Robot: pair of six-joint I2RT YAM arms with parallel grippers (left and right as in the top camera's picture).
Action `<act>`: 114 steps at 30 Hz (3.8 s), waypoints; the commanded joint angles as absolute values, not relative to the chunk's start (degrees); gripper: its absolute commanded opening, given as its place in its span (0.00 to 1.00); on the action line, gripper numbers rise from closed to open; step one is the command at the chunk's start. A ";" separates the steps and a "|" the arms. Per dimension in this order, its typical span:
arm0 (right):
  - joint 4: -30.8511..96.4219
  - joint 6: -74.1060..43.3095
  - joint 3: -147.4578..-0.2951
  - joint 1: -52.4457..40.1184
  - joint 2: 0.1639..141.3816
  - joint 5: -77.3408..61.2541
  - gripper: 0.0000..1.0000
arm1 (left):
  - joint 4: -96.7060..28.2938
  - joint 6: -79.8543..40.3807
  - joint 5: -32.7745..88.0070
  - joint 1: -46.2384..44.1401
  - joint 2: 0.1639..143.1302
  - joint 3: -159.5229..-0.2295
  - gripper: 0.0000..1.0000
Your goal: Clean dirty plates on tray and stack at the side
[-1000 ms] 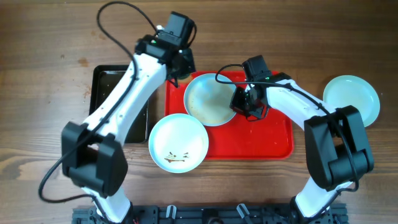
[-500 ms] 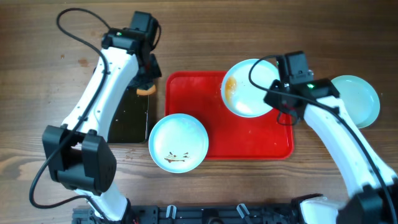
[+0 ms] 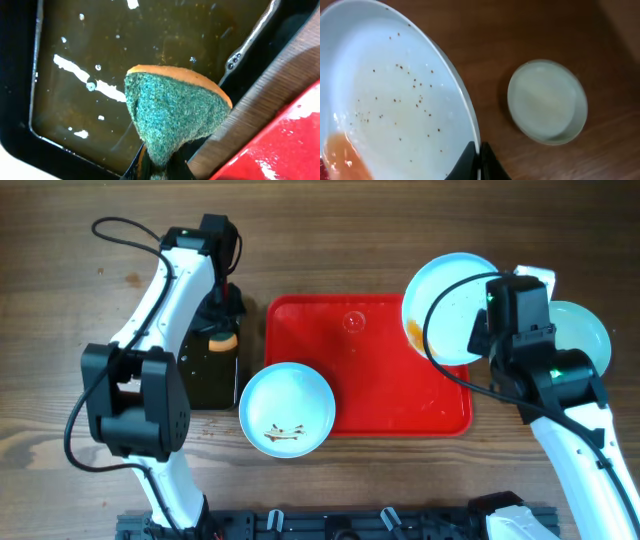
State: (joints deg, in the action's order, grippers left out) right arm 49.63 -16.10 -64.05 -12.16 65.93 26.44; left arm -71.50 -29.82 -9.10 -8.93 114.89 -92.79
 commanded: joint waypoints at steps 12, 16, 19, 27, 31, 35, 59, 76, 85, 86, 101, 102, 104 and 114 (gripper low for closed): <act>38.57 18.22 -65.89 -21.32 82.54 54.59 0.05 | -66.15 -28.64 -7.11 -8.82 115.35 -90.00 0.04; 32.82 32.42 -65.89 -25.98 87.37 66.96 0.05 | -65.12 -27.53 -7.11 -8.82 115.35 -90.00 0.04; 26.92 40.16 -65.89 -28.77 87.88 70.32 0.04 | -64.97 -27.40 -7.14 -8.82 115.35 -90.00 0.04; 16.69 49.52 -65.89 -37.19 87.88 72.01 0.05 | -64.90 -27.40 -7.11 -8.82 115.37 -90.00 0.04; 16.71 47.57 -65.89 -37.65 87.90 71.92 0.05 | -65.04 -27.40 -7.11 -8.82 115.37 -90.00 0.04; 24.21 17.26 -65.89 -37.65 87.90 61.67 0.05 | -64.86 -27.42 -7.11 -8.82 115.37 -90.00 0.04; 47.37 -30.79 -65.73 47.46 89.89 1.56 0.04 | -64.64 -28.95 -5.61 -8.84 115.37 -90.00 0.04; 38.65 -33.69 -64.62 33.47 105.01 -4.99 0.41 | -64.71 -29.17 -5.58 -8.84 115.37 -90.00 0.04; 56.99 -34.41 -80.09 29.41 94.35 0.05 0.95 | -65.04 -29.12 -4.49 -8.88 115.35 -90.00 0.04; 57.78 -32.69 -81.56 28.80 91.94 -2.66 0.93 | -65.01 -29.12 -4.54 -8.88 115.37 -90.00 0.04; 60.97 -27.18 -80.99 -12.58 96.07 -22.33 0.52 | -62.26 -28.27 -5.02 -6.15 118.10 -87.99 0.04; 61.14 -27.44 -80.25 -14.11 97.27 -22.74 0.54 | -61.84 -28.27 -4.97 -5.43 118.10 -87.33 0.04; 61.91 -28.67 -78.63 -15.90 99.63 -23.07 0.80 | -61.65 -28.27 -4.97 -4.36 118.10 -86.48 0.04; 48.77 -28.32 -58.30 -17.61 103.68 -32.71 0.70 | -61.89 -27.40 -4.95 -3.38 118.10 -86.08 0.04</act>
State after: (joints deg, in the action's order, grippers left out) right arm 50.92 -28.62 -61.78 -16.84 103.02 -28.56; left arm -61.87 -28.10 -4.82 -3.38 117.38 -86.50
